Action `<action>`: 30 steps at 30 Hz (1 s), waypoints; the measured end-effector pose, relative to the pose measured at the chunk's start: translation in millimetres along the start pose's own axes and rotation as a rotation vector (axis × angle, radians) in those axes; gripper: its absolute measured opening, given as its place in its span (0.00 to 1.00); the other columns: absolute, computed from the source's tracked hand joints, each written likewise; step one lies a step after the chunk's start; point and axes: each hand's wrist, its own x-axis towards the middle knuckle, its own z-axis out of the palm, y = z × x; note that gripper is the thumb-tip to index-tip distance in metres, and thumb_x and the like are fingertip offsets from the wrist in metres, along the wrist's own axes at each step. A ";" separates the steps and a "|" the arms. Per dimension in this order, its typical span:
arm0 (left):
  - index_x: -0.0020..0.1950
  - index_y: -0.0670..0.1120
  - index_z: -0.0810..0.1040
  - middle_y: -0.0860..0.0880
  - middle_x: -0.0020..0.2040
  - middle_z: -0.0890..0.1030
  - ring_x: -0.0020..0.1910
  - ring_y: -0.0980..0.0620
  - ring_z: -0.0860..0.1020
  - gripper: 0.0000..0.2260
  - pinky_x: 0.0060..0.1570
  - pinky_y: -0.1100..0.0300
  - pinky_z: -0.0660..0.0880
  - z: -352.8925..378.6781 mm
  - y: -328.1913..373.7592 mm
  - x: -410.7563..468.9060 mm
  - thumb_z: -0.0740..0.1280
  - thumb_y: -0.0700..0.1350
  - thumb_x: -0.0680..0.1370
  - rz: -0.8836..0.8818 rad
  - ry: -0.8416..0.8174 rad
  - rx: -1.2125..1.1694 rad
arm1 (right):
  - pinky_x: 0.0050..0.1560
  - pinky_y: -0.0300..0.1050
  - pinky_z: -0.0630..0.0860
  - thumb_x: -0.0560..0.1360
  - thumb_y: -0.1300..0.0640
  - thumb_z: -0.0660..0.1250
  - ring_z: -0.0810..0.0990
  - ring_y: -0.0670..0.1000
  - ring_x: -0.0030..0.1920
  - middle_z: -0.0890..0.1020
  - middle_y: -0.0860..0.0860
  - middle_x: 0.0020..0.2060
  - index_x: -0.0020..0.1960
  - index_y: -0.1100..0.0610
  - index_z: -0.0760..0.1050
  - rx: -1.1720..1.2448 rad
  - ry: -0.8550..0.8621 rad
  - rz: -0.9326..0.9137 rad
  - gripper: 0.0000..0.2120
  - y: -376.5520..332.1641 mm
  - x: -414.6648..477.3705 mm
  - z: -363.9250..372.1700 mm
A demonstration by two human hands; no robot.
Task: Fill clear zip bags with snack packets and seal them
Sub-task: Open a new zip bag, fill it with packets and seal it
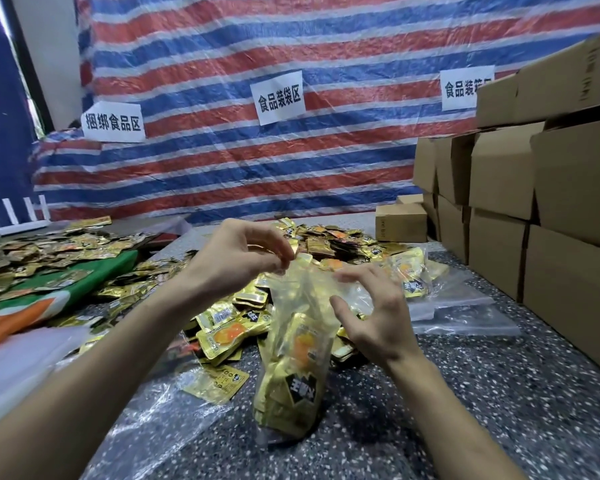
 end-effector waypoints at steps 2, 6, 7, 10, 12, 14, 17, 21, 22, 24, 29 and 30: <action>0.47 0.41 0.84 0.47 0.46 0.86 0.46 0.50 0.84 0.08 0.46 0.63 0.80 -3.3 -2.8 -1.9 0.71 0.29 0.74 0.027 -0.023 -0.026 | 0.63 0.36 0.61 0.68 0.50 0.71 0.71 0.37 0.59 0.76 0.44 0.54 0.48 0.51 0.80 0.017 0.003 0.018 0.10 0.4 0.6 -0.8; 0.46 0.43 0.84 0.49 0.51 0.85 0.51 0.51 0.84 0.12 0.52 0.61 0.80 -14.2 -5.4 -5.5 0.68 0.27 0.75 0.052 -0.099 -0.041 | 0.68 0.37 0.61 0.67 0.45 0.69 0.69 0.39 0.69 0.76 0.43 0.64 0.40 0.52 0.76 0.180 -0.132 0.126 0.11 4.8 5.6 -9.1; 0.45 0.44 0.85 0.49 0.51 0.85 0.53 0.51 0.83 0.13 0.54 0.60 0.80 -16.9 -6.1 -6.7 0.67 0.27 0.75 0.075 -0.123 0.029 | 0.66 0.39 0.68 0.67 0.44 0.69 0.73 0.40 0.65 0.79 0.43 0.61 0.39 0.53 0.76 0.244 -0.200 0.145 0.12 5.3 6.6 -11.8; 0.45 0.49 0.86 0.51 0.52 0.83 0.54 0.54 0.80 0.15 0.58 0.55 0.79 -21.1 -7.6 -11.7 0.66 0.32 0.78 0.115 -0.175 0.274 | 0.52 0.48 0.81 0.69 0.42 0.72 0.82 0.46 0.48 0.85 0.49 0.44 0.41 0.55 0.79 0.316 -0.278 0.152 0.15 3.3 6.1 -12.7; 0.44 0.53 0.86 0.52 0.53 0.82 0.54 0.54 0.79 0.16 0.58 0.51 0.78 -23.3 -8.8 -14.6 0.65 0.34 0.79 0.113 -0.173 0.363 | 0.47 0.55 0.81 0.69 0.42 0.75 0.82 0.49 0.44 0.84 0.50 0.41 0.43 0.56 0.81 0.317 -0.247 0.163 0.16 1.1 5.5 -10.8; 0.44 0.55 0.85 0.52 0.54 0.81 0.53 0.54 0.78 0.12 0.56 0.47 0.77 -23.9 -8.7 -17.7 0.63 0.42 0.79 0.105 -0.208 0.441 | 0.46 0.57 0.81 0.68 0.44 0.73 0.82 0.49 0.45 0.84 0.49 0.42 0.44 0.56 0.82 0.310 -0.217 0.216 0.15 -0.7 7.3 -10.6; 0.41 0.53 0.83 0.56 0.54 0.79 0.50 0.61 0.76 0.21 0.54 0.54 0.76 -26.0 -6.9 -23.6 0.57 0.64 0.73 0.064 -0.339 0.552 | 0.41 0.44 0.80 0.68 0.43 0.72 0.82 0.43 0.44 0.84 0.44 0.43 0.46 0.46 0.83 0.279 -0.221 0.187 0.10 -9.3 16.7 -11.6; 0.41 0.55 0.81 0.57 0.59 0.77 0.53 0.65 0.74 0.15 0.53 0.63 0.75 -33.6 -12.9 -28.3 0.64 0.63 0.76 0.137 -0.359 0.722 | 0.34 0.33 0.74 0.69 0.44 0.75 0.77 0.40 0.37 0.80 0.44 0.39 0.46 0.43 0.82 0.120 -0.315 0.124 0.07 -25.3 35.0 -15.8; 0.42 0.54 0.81 0.57 0.59 0.77 0.52 0.64 0.75 0.12 0.54 0.62 0.76 -36.9 -14.1 -28.4 0.65 0.59 0.77 0.130 -0.321 0.701 | 0.35 0.34 0.73 0.69 0.45 0.76 0.76 0.40 0.37 0.80 0.44 0.39 0.44 0.42 0.82 0.103 -0.359 0.131 0.05 -29.4 39.6 -19.8; 0.42 0.55 0.81 0.55 0.55 0.77 0.49 0.61 0.76 0.09 0.51 0.60 0.76 -43.4 -16.0 -28.4 0.66 0.56 0.78 0.095 -0.249 0.616 | 0.40 0.40 0.76 0.67 0.44 0.76 0.77 0.39 0.40 0.81 0.43 0.42 0.39 0.45 0.83 0.153 -0.478 0.181 0.06 -37.7 48.2 -30.9; 0.43 0.57 0.82 0.53 0.52 0.74 0.48 0.58 0.76 0.05 0.51 0.57 0.77 -47.8 -15.5 -32.0 0.67 0.55 0.77 0.051 -0.173 0.537 | 0.41 0.50 0.75 0.68 0.48 0.78 0.76 0.49 0.37 0.84 0.50 0.37 0.40 0.51 0.85 0.161 -0.763 0.237 0.07 -57.5 67.2 -55.3; 0.43 0.57 0.82 0.52 0.51 0.75 0.47 0.57 0.76 0.05 0.50 0.56 0.78 -47.7 -14.8 -33.1 0.68 0.54 0.77 0.052 -0.150 0.523 | 0.38 0.48 0.72 0.68 0.48 0.78 0.75 0.50 0.36 0.84 0.55 0.37 0.41 0.53 0.85 0.120 -0.789 0.226 0.09 -59.9 70.6 -59.7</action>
